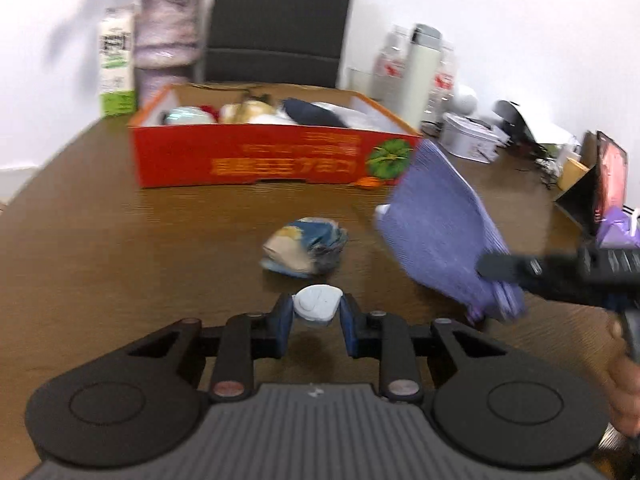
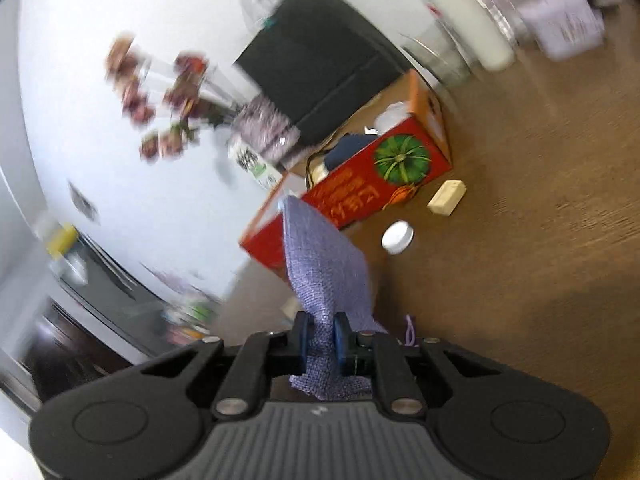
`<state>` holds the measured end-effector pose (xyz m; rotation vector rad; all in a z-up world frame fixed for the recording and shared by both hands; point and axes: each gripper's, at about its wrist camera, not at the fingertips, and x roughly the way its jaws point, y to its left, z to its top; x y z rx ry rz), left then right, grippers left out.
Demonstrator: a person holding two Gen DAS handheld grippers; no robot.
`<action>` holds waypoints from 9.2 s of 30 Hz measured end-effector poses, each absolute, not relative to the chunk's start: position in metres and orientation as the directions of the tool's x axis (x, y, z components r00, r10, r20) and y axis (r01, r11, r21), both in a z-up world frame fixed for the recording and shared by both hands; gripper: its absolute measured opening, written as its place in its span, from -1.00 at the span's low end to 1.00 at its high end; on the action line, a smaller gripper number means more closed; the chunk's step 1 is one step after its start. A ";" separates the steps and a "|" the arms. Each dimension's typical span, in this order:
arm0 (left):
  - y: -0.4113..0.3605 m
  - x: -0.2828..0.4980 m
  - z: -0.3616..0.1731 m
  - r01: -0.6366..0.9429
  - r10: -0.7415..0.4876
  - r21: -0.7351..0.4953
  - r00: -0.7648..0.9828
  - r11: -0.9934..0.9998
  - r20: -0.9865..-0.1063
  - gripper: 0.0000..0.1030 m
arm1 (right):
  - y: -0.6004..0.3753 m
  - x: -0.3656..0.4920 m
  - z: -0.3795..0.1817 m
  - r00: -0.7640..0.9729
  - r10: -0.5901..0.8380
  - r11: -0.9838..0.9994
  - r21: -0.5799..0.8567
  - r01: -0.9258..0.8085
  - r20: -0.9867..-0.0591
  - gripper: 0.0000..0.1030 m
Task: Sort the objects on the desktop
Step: 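Carry the purple bag with the right tool while the left tool carries the earbuds over the box, then open the right tool dropping the purple bag while the left tool drops the earbuds into the box, then move both tools back down toward the white cap and crumpled wrapper, then grasp the white round cap with the right tool while the left tool grasps the colourful wrapper, then carry the white cap with the right tool while the left tool carries the wrapper over the box, then open the right tool dropping the cap while the left tool drops the wrapper into the box, then move both tools back down toward the cream block and orange leaf, then grasp the cream block with the right tool while the left tool grasps the small orange leaf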
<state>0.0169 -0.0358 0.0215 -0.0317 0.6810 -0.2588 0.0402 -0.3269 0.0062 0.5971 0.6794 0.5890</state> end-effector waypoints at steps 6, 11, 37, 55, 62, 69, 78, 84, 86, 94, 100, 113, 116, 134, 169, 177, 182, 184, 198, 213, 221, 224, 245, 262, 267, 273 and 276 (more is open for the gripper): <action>-0.011 -0.015 0.020 0.212 -0.247 -0.130 0.748 0.969 -0.616 -0.50 | -0.260 -0.027 0.022 0.726 0.377 0.926 0.253 -0.281 -0.574 -0.77; -0.010 -0.049 0.028 0.251 -0.277 -0.125 0.769 0.960 -0.577 -0.50 | -0.238 -0.061 0.034 0.738 0.365 0.931 0.206 -0.302 -0.567 -0.77; 0.001 -0.028 0.099 0.226 -0.273 -0.165 0.882 0.960 -0.383 -0.50 | -0.222 -0.042 0.122 0.881 0.282 0.959 0.073 -0.275 -0.380 -0.77; 0.004 0.245 0.089 0.058 -0.090 -0.075 0.822 0.996 -0.563 -0.49 | -0.215 0.264 0.122 0.774 0.346 0.938 0.200 -0.282 -0.531 -0.77; -0.007 0.324 0.071 -0.005 0.002 -0.002 0.775 1.000 -0.632 -0.41 | -0.190 0.351 0.088 0.712 0.277 0.960 0.162 -0.228 -0.645 0.06; -0.018 0.314 0.081 0.038 -0.027 0.003 0.768 0.999 -0.640 0.32 | -0.196 0.341 0.099 0.742 0.261 0.965 0.168 -0.201 -0.618 0.50; -0.010 0.212 0.088 -0.006 -0.026 -0.050 0.796 0.999 -0.605 1.00 | -0.219 0.253 0.109 0.780 0.243 0.968 0.201 -0.153 -0.577 0.57; -0.006 0.112 0.084 0.018 -0.038 -0.042 0.843 0.999 -0.536 1.00 | -0.217 0.152 0.093 0.806 0.228 0.974 0.132 -0.186 -0.547 0.72; -0.004 0.078 0.075 0.027 -0.049 -0.050 0.854 0.998 -0.517 1.00 | -0.214 0.117 0.086 0.815 0.231 0.972 0.099 -0.211 -0.532 0.73; -0.004 -0.001 0.030 0.010 -0.003 0.010 0.851 1.000 -0.525 1.00 | -0.214 0.023 0.048 0.812 0.180 0.984 0.087 -0.158 -0.555 0.73; -0.012 -0.040 0.010 0.089 -0.049 0.053 0.856 0.995 -0.515 1.00 | -0.207 -0.025 0.029 0.797 0.212 0.976 0.092 -0.195 -0.565 0.73; -0.003 -0.071 0.018 0.127 -0.115 -0.012 0.850 0.992 -0.514 1.00 | -0.211 -0.083 0.026 0.841 0.155 0.987 0.046 -0.154 -0.519 0.70; -0.010 -0.046 0.018 0.141 -0.126 -0.013 0.837 0.990 -0.533 1.00 | -0.212 -0.063 0.032 0.835 0.178 0.983 0.047 -0.180 -0.520 0.61; -0.027 0.093 -0.003 0.247 -0.224 -0.049 0.758 0.968 -0.613 -0.17 | -0.214 0.138 0.011 0.761 0.125 0.992 0.066 -0.107 -0.637 -0.19; -0.050 -0.140 0.049 0.295 -0.240 0.074 0.878 0.953 -0.414 -0.87 | -0.227 -0.123 0.069 0.874 0.204 0.979 0.079 -0.189 -0.440 -0.49; -0.038 -0.120 0.049 0.256 -0.219 0.028 0.876 0.966 -0.429 -0.87 | -0.223 -0.111 0.065 0.866 0.209 0.978 0.090 -0.189 -0.454 -0.49; -0.018 -0.075 0.073 0.208 -0.206 -0.038 0.897 0.977 -0.392 -0.87 | -0.230 -0.076 0.077 0.870 0.205 0.979 0.096 -0.181 -0.449 -0.49; -0.012 -0.048 0.086 0.186 -0.196 -0.064 0.906 0.981 -0.376 -0.87 | -0.234 -0.054 0.093 0.880 0.218 0.976 0.106 -0.191 -0.422 -0.49; 0.021 0.206 0.087 0.016 -0.059 -0.081 0.828 0.997 -0.557 -0.87 | -0.267 0.199 0.131 0.797 0.313 0.939 0.295 -0.177 -0.517 -0.49; 0.043 0.227 0.093 -0.006 -0.067 -0.122 0.810 0.992 -0.582 0.23 | -0.231 0.261 0.111 0.754 0.199 0.979 0.151 -0.134 -0.625 0.02; 0.021 0.158 0.090 0.010 -0.044 -0.067 0.846 0.998 -0.531 0.84 | -0.230 0.195 0.112 0.804 0.224 0.973 0.165 -0.159 -0.551 0.19; 0.009 0.126 0.077 0.032 -0.047 -0.037 0.846 0.999 -0.531 0.89 | -0.233 0.163 0.102 0.813 0.222 0.973 0.171 -0.152 -0.538 0.20; -0.013 -0.051 0.021 0.089 -0.050 0.041 0.824 0.995 -0.565 1.00 | -0.218 -0.054 0.036 0.795 0.218 0.971 0.044 -0.236 -0.566 0.49; -0.018 -0.037 0.024 0.148 -0.129 -0.016 0.799 0.989 -0.588 1.00 | -0.249 -0.022 0.046 0.809 0.164 0.983 0.023 -0.183 -0.564 0.25; -0.034 0.021 0.036 0.188 -0.172 -0.029 0.814 0.982 -0.555 1.00 | -0.266 0.060 0.048 0.795 0.167 0.985 0.069 -0.156 -0.583 0.09; -0.077 0.101 0.035 0.301 -0.245 0.009 0.792 0.954 -0.559 0.90 | -0.273 0.144 0.031 0.752 0.152 0.987 0.140 -0.079 -0.641 -0.23; -0.092 0.129 0.028 0.315 -0.248 0.022 0.786 0.949 -0.566 0.80 | -0.267 0.164 0.018 0.753 0.105 0.994 0.092 -0.059 -0.649 -0.29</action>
